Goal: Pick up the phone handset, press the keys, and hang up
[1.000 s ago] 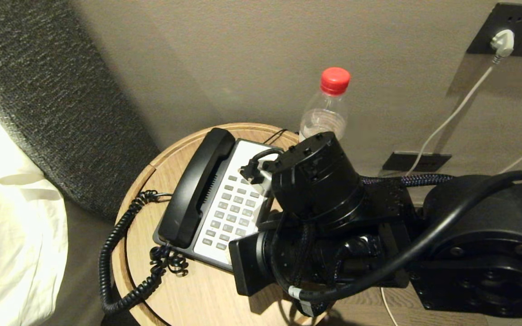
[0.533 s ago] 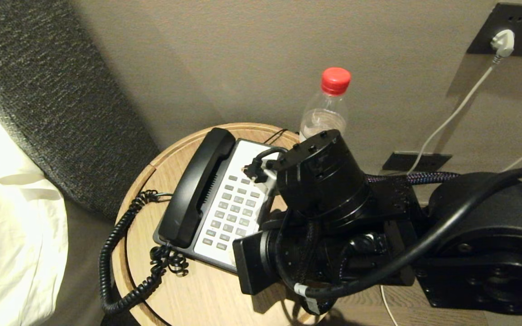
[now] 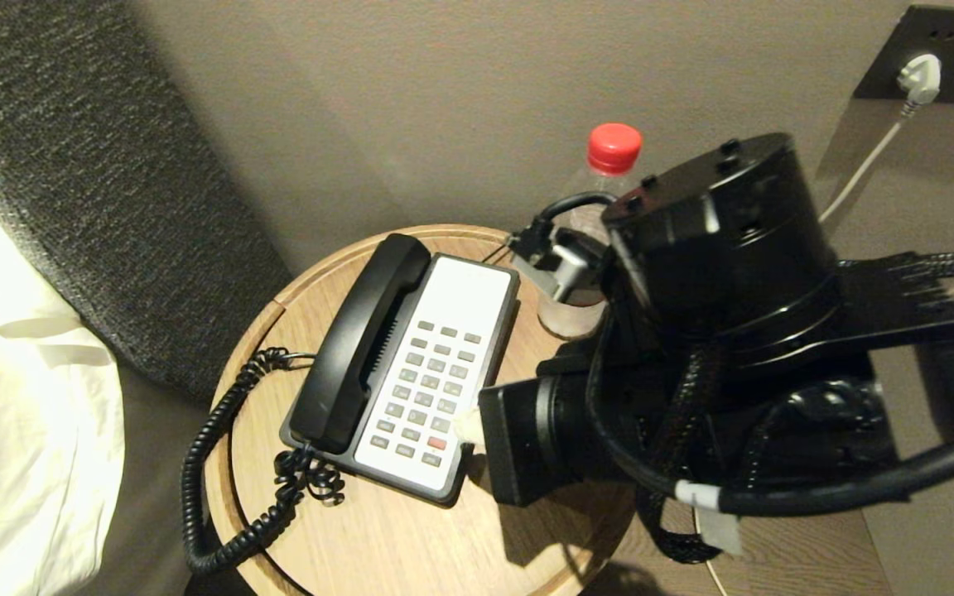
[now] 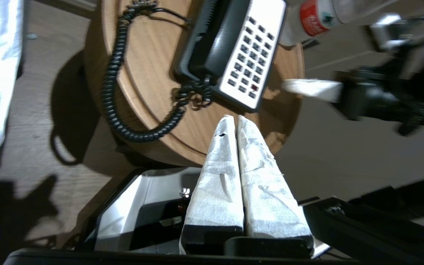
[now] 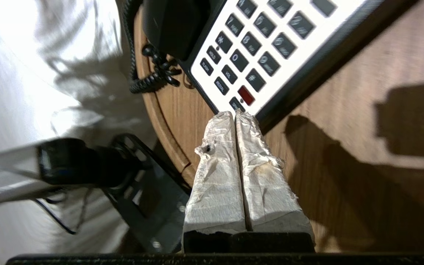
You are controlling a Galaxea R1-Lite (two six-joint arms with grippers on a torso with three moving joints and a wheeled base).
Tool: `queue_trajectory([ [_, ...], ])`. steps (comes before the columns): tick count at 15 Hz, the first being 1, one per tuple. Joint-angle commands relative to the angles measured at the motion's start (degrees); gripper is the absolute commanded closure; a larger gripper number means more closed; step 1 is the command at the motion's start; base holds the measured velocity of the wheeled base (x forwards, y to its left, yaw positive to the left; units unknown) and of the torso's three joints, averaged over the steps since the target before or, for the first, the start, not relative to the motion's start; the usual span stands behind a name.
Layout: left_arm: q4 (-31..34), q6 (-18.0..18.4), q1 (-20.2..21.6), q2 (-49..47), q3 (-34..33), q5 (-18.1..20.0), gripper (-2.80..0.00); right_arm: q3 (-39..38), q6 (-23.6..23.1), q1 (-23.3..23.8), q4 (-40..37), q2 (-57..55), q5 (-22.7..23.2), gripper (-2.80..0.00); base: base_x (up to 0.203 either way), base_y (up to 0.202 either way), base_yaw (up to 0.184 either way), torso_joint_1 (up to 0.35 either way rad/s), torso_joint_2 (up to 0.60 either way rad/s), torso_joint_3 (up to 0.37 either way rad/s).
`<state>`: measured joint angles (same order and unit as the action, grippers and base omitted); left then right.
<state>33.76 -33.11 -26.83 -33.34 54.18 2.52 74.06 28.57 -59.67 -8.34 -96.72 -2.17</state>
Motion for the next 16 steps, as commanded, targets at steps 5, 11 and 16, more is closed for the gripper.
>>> queue_trajectory([
  [5,0.8,-4.83,11.15,1.69,-1.63,-0.29,0.0,-0.41,5.68,5.62,-2.88,12.55,-2.82,0.0,0.0,0.0,0.0,0.0,0.0,0.0],
  [11,2.33,-4.68,22.21,7.81,-7.86,0.37,0.0,-2.97,8.32,14.23,-3.2,20.47,-2.53,0.0,0.0,0.0,0.0,0.0,0.0,0.0],
  [16,4.43,-4.46,25.12,13.53,-14.38,0.64,0.0,-8.76,10.5,24.38,-3.26,29.9,-2.15,0.0,0.0,0.0,0.0,0.0,0.0,0.0],
])
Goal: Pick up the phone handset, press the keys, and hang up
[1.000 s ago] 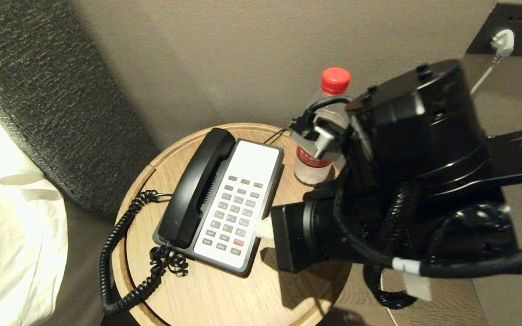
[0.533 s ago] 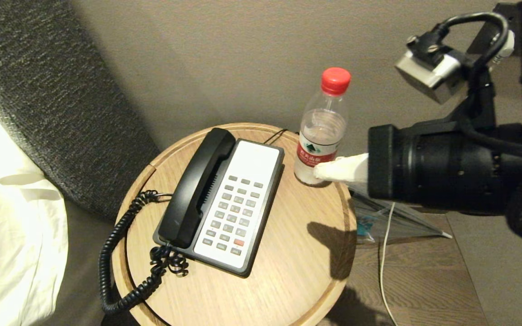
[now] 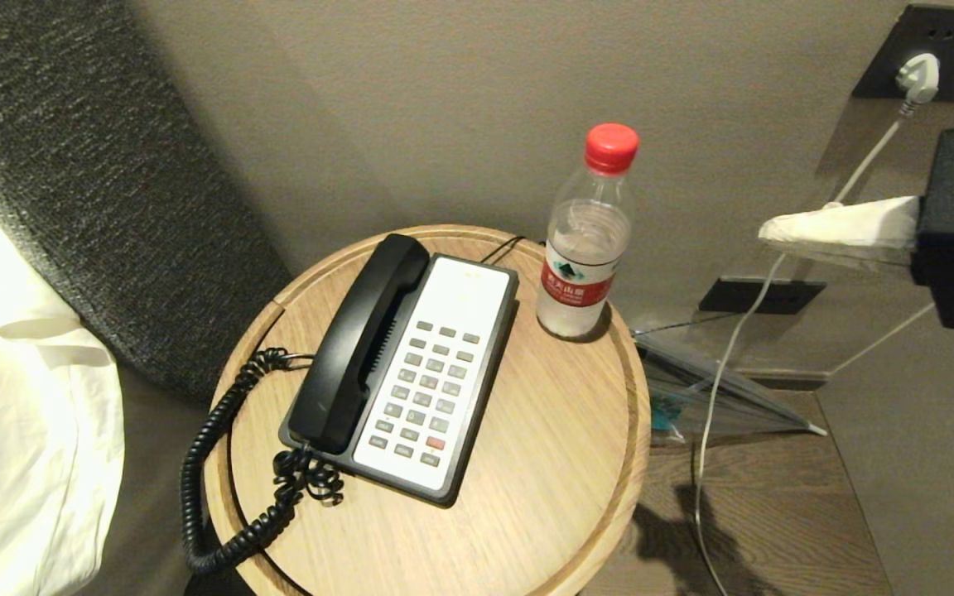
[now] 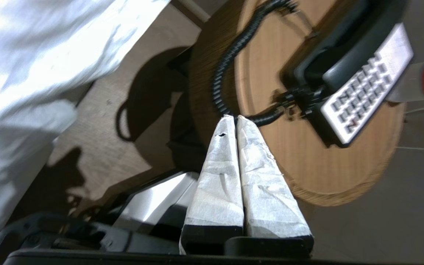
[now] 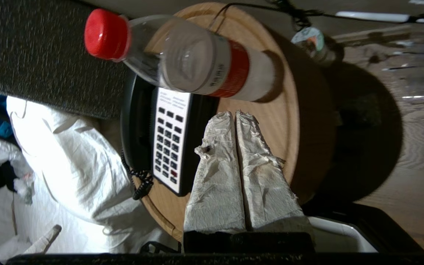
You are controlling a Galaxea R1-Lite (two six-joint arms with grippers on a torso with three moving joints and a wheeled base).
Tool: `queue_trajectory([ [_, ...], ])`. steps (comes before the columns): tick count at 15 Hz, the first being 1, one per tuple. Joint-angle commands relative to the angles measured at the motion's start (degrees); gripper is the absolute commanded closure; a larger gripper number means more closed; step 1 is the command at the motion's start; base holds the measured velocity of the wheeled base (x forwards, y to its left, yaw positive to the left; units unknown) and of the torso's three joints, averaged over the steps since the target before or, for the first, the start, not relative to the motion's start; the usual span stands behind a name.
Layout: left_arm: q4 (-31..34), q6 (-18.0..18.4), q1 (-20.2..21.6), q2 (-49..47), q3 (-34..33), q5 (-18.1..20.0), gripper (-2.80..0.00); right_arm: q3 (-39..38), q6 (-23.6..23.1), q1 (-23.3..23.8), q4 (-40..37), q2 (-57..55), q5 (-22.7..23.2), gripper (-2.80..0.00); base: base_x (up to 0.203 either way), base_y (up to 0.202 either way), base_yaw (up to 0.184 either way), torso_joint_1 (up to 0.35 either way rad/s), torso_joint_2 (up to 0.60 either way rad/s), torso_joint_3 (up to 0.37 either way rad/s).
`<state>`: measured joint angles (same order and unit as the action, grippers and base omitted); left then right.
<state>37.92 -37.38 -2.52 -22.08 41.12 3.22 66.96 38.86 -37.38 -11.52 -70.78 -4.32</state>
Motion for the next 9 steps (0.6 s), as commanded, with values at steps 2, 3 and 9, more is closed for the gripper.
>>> queue_trajectory([
  [2,1.15,1.59,0.91,6.38,-4.11,-0.26,0.0,-5.16,0.15,4.11,-0.34,9.65,0.01,0.0,0.0,0.0,0.0,0.0,0.0,0.0],
  [3,1.74,3.68,0.93,8.35,-6.05,-0.33,0.0,-7.05,0.07,6.27,-0.64,12.39,-0.01,0.0,0.0,0.0,0.0,0.0,0.0,0.0],
  [9,2.86,11.6,1.91,13.28,-11.06,-0.51,0.0,-18.49,-0.07,21.06,-4.69,36.28,-0.17,0.0,0.0,0.0,0.0,0.0,0.0,0.0],
])
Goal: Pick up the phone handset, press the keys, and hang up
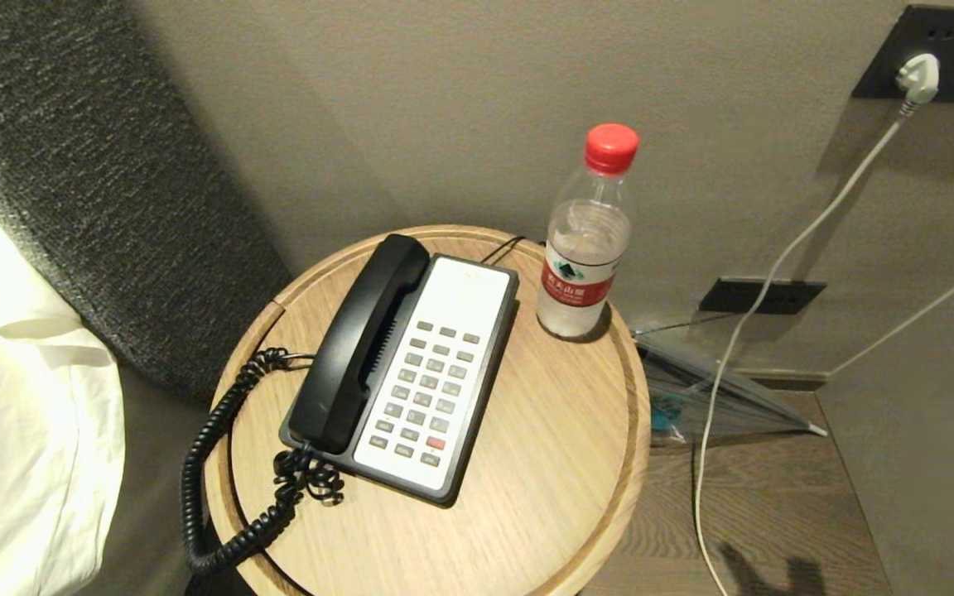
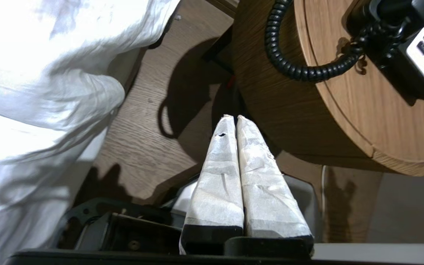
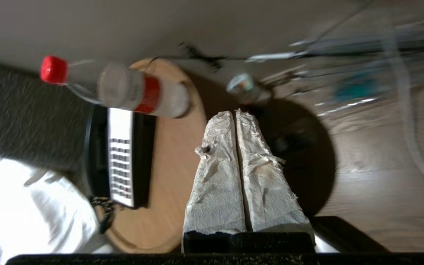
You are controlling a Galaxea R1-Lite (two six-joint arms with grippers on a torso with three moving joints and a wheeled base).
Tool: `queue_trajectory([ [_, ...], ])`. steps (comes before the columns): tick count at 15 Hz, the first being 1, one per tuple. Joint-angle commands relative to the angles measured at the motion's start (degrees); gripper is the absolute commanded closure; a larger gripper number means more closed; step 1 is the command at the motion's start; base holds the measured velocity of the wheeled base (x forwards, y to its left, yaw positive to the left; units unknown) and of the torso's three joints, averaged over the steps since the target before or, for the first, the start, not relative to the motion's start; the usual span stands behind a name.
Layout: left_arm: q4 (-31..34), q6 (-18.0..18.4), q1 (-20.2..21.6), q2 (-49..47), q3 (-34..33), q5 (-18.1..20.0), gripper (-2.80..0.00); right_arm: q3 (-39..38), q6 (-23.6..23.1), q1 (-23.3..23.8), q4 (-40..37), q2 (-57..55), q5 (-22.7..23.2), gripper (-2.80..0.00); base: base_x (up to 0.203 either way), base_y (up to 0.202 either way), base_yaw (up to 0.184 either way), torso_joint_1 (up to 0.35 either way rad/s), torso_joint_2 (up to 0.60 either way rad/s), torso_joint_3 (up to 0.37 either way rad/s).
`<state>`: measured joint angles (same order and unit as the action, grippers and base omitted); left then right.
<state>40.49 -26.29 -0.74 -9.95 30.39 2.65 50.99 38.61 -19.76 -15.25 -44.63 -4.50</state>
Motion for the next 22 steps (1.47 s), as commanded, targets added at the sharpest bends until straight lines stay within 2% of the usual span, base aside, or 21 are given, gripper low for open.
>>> queue_trajectory([
  [1,0.43,1.56,0.21,1.71,-0.61,0.07,0.0,-4.71,-0.19,6.52,-3.09,16.3,0.36,0.0,0.0,0.0,0.0,0.0,0.0,0.0],
  [3,1.49,2.34,0.22,3.25,-1.55,-0.22,0.0,-8.73,-1.75,10.04,-7.57,26.32,0.75,0.0,0.0,0.0,0.0,0.0,0.0,0.0],
  [5,4.94,4.18,0.22,7.32,-2.56,-1.13,0.0,-10.33,-2.8,12.65,-13.78,29.28,-6.16,0.0,0.0,0.0,0.0,0.0,0.0,0.0],
  [6,6.56,5.17,0.22,8.81,-2.87,-1.32,0.0,-10.02,-2.35,13.25,-15.01,28.91,-7.54,0.0,0.0,0.0,0.0,0.0,0.0,0.0],
  [10,7.59,5.99,0.22,9.86,-3.94,-1.5,0.0,-7.92,-1.78,15.8,-15.33,29.07,-6.92,0.0,0.0,0.0,0.0,0.0,0.0,0.0],
  [12,7.33,6.08,0.22,9.95,-4.46,-1.68,0.0,-9.33,-3.0,18.57,-18.42,32.52,-1.21,0.0,0.0,0.0,0.0,0.0,0.0,0.0],
  [14,6.62,6.69,0.22,9.86,-5.17,-1.85,0.0,-15.07,-7.83,19.28,-20.58,40.84,0.86,0.0,0.0,0.0,0.0,0.0,0.0,0.0],
  [15,5.72,8.11,0.22,9.89,-5.72,-1.94,0.0,-18.63,-10.44,19.51,-20.06,42.66,0.26,0.0,0.0,0.0,0.0,0.0,0.0,0.0],
  [16,2.54,12.81,0.21,9.92,-7.82,-2.04,0.0,-23.02,-13.01,19.65,-17.78,42.93,-0.6,0.0,0.0,0.0,0.0,0.0,0.0,0.0],
  [18,-5.89,18.38,0.21,9.94,-13.21,-2.66,0.0,-31.98,-18.95,19.73,-9.51,42.9,-1.84,0.0,0.0,0.0,0.0,0.0,0.0,0.0],
  [20,-20.91,22.21,0.21,9.9,-21.08,-4.13,0.0,-43.44,-25.53,19.77,6.01,42.95,-2.06,0.0,0.0,0.0,0.0,0.0,0.0,0.0],
  [21,-24.14,23.31,0.21,9.89,-22.09,-4.67,0.0,-47.54,-28.64,19.8,14.34,43.03,-1.68,0.0,0.0,0.0,0.0,0.0,0.0,0.0],
  [22,-22.89,24.05,0.22,9.93,-22.32,-5.56,0.0,-49.33,-30.73,19.78,17.92,43.08,0.62,0.0,0.0,0.0,0.0,0.0,0.0,0.0],
])
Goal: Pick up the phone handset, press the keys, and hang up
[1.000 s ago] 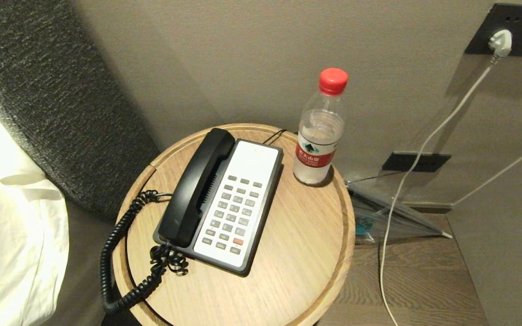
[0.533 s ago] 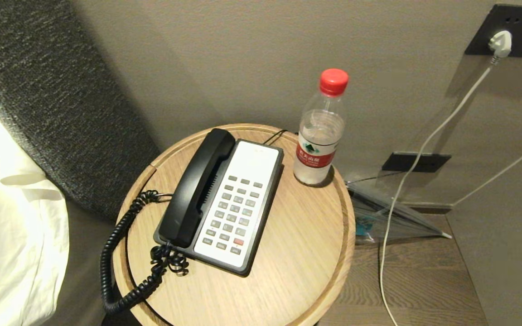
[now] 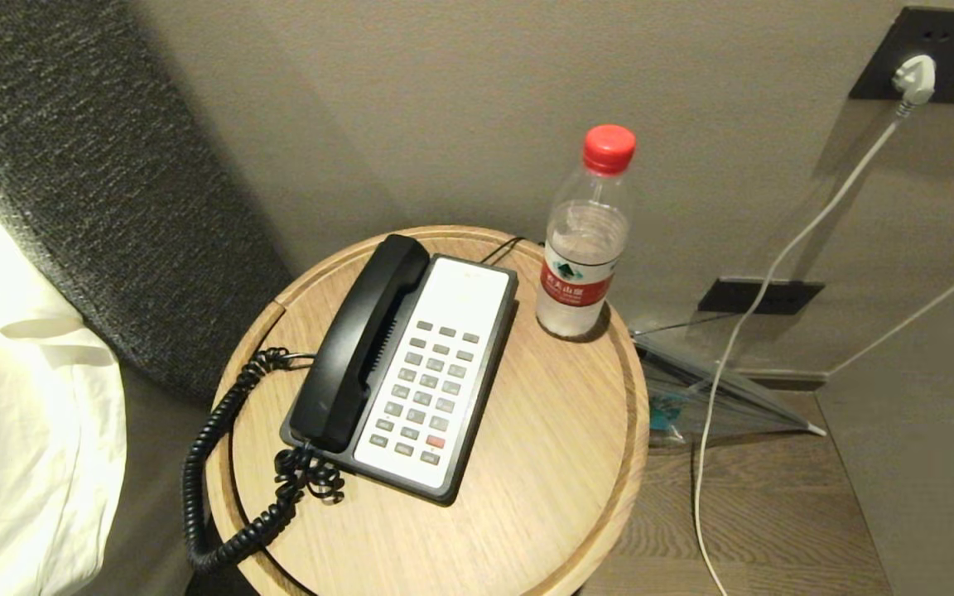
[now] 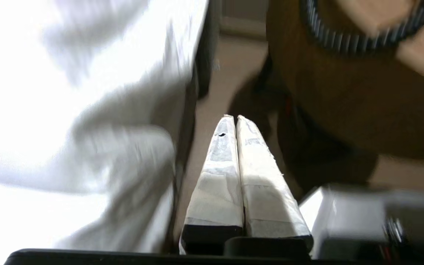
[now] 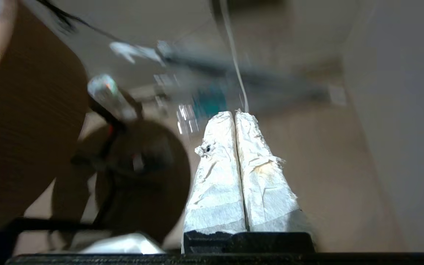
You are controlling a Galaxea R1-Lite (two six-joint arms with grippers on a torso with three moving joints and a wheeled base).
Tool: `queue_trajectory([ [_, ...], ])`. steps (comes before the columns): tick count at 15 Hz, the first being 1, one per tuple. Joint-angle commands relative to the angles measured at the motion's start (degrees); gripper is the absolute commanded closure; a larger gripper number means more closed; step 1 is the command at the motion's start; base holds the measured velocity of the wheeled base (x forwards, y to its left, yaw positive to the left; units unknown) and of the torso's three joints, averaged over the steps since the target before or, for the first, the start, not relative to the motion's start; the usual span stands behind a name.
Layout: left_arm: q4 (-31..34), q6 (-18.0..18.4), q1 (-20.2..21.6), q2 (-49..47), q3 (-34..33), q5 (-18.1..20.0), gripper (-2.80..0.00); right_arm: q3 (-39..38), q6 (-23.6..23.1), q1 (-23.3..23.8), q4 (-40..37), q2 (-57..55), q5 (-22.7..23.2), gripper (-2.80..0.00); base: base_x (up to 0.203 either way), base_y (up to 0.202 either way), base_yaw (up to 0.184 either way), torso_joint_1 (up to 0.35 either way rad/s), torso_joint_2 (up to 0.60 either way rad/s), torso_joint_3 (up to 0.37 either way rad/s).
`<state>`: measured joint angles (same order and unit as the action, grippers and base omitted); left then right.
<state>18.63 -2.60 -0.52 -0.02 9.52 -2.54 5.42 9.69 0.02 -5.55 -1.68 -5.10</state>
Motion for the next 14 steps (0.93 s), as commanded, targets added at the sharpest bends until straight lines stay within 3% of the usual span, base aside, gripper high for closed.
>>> queue_trajectory([
  [1,-1.13,0.84,0.0,0.02,-1.7,-0.63,0.0,-4.78,-3.76,-0.02,8.5,0.22,3.21,0.0,0.0,0.0,0.0,0.0,0.0,0.0],
  [6,-4.0,0.6,0.08,-0.06,-2.58,-1.57,0.0,-5.42,-4.52,-0.02,8.83,0.28,4.05,0.0,0.0,0.0,0.0,0.0,0.0,0.0],
  [8,-6.32,6.1,0.08,-0.07,-4.14,1.53,0.0,-5.27,-4.43,-0.02,8.06,0.28,4.05,0.0,0.0,0.0,0.0,0.0,0.0,0.0],
  [10,-15.36,8.86,0.13,-0.07,-7.71,3.32,0.0,-5.16,-4.25,-0.02,7.66,0.28,3.96,0.0,0.0,0.0,0.0,0.0,0.0,0.0],
  [14,-15.0,7.26,0.16,0.0,-7.93,3.5,0.0,-4.84,-4.12,-0.02,6.6,0.33,3.96,0.0,0.0,0.0,0.0,0.0,0.0,0.0],
])
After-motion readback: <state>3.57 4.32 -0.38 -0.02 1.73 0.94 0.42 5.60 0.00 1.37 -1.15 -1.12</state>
